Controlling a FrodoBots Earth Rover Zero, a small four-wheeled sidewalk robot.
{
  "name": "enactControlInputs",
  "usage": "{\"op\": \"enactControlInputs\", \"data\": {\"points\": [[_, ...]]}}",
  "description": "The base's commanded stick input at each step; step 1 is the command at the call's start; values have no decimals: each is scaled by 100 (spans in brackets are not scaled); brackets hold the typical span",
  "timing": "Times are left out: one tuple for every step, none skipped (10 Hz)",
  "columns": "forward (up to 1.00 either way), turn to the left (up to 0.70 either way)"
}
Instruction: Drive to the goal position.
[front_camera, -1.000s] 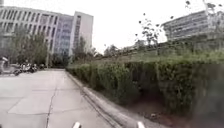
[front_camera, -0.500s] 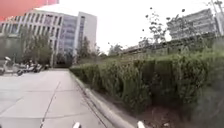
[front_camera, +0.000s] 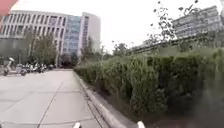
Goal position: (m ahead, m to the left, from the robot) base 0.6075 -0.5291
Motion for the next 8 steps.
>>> {"op": "enactControlInputs", "data": {"points": [[45, 27], [25, 35], [2, 44], [0, 45], [0, 45], [0, 45], [0, 45], [0, 45]]}}
